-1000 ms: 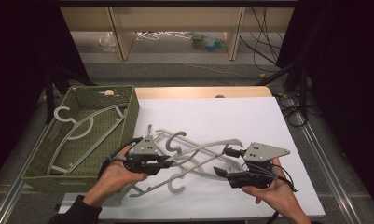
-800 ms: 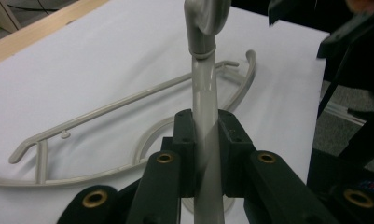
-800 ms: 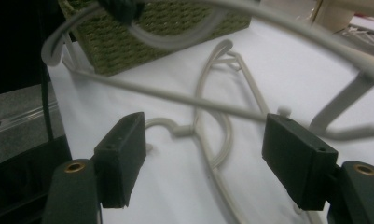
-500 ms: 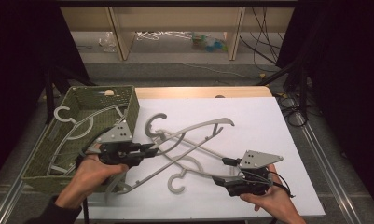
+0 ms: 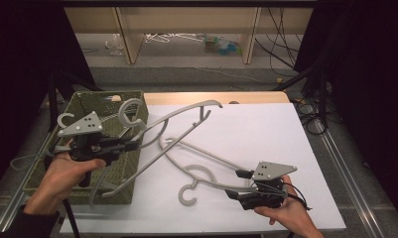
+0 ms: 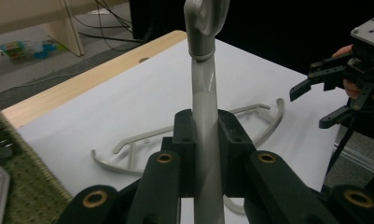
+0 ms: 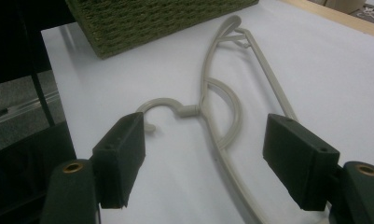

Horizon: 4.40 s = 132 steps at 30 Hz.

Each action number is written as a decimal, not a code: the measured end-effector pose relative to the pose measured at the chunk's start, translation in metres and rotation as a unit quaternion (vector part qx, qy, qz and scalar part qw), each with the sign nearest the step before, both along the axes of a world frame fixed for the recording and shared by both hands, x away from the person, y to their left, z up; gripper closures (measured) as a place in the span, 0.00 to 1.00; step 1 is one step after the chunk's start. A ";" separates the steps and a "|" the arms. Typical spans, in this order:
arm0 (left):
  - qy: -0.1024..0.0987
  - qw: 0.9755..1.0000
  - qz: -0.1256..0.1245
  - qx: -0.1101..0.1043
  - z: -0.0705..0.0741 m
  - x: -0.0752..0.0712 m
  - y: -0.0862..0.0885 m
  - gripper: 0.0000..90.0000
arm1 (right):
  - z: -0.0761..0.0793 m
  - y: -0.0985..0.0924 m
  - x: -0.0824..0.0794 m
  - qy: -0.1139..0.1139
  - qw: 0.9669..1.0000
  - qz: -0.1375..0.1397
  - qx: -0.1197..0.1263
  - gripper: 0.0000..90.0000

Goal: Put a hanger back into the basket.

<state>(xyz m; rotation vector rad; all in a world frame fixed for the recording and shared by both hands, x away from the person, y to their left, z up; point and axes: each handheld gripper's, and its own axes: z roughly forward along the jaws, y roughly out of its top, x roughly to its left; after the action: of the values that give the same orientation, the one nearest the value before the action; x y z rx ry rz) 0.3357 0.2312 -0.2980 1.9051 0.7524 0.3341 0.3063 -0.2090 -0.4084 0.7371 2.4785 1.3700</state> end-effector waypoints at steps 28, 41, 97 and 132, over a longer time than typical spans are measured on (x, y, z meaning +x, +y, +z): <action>-0.002 0.987 0.156 0.041 0.003 0.035 0.107 0.88 | -0.006 0.001 0.004 0.009 1.000 -0.016 -0.007 0.25; 0.006 0.979 0.181 0.090 -0.009 0.052 0.141 0.88 | -0.008 0.000 0.005 0.014 1.000 -0.018 -0.008 0.25; 0.105 0.963 0.175 0.176 -0.089 0.089 0.154 0.85 | -0.011 0.001 0.006 0.022 1.000 -0.016 -0.013 0.26; 0.086 0.952 0.252 0.153 -0.076 0.064 0.151 0.46 | -0.013 0.001 0.007 0.023 0.999 -0.018 -0.017 0.26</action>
<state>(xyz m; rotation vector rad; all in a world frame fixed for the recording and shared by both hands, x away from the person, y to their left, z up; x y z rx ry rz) 0.3992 0.3823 -0.3739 2.0253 1.3770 0.6361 0.3128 -0.2082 -0.4210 0.8110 2.5052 1.3102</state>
